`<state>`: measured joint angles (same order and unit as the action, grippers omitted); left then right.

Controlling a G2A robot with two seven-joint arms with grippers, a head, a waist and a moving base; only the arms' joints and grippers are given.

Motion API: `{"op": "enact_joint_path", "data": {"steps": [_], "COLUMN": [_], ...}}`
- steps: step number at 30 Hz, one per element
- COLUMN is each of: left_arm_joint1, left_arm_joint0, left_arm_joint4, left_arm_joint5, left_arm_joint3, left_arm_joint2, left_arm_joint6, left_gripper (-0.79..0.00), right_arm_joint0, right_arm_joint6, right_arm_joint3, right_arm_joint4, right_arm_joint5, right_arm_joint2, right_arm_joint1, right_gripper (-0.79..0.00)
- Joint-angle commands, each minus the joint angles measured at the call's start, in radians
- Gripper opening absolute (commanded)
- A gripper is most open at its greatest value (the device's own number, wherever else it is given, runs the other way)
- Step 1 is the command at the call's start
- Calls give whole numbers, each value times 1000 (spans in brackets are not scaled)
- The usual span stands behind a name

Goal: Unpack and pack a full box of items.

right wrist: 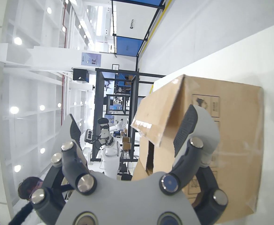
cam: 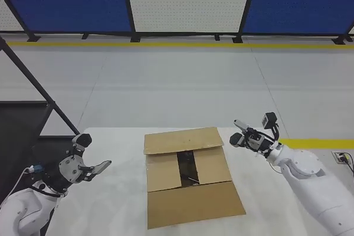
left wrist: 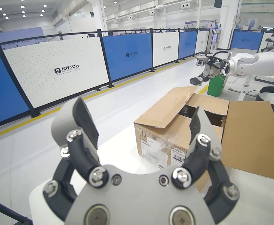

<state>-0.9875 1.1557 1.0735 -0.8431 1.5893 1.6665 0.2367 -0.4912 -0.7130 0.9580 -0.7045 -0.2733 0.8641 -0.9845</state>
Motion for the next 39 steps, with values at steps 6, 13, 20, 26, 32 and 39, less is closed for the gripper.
{"op": "enact_joint_path", "data": {"steps": [6, 13, 20, 26, 32, 39], "left_arm_joint1": [2, 3, 5, 6, 8, 9], "left_arm_joint0": [-3, -25, -43, -45, -44, -42], "left_arm_joint4": [-1, 6, 10, 9, 7, 7], "left_arm_joint5": [9, 11, 10, 12, 13, 13], "left_arm_joint3": [-3, -7, -17, -21, -23, -22], "left_arm_joint2": [1, -9, -18, -20, -18, -23], "left_arm_joint6": [-4, -17, -22, -22, -21, -18], "left_gripper": [0, 0, 0, 0, 0, 0], "right_arm_joint0": [-81, -162, -209, -226, -232, -198], "right_arm_joint6": [-68, -178, -223, -303, -310, -250], "right_arm_joint3": [8, 76, 138, 168, 176, 189], "right_arm_joint4": [10, 14, 41, 44, -27, -58], "right_arm_joint5": [17, -25, -35, -49, -79, -39], "right_arm_joint2": [40, 78, 105, 127, 172, 175], "right_arm_joint1": [13, 25, 31, 33, 30, 10], "right_gripper": [0, 0, 0, 0, 0, 0]}}
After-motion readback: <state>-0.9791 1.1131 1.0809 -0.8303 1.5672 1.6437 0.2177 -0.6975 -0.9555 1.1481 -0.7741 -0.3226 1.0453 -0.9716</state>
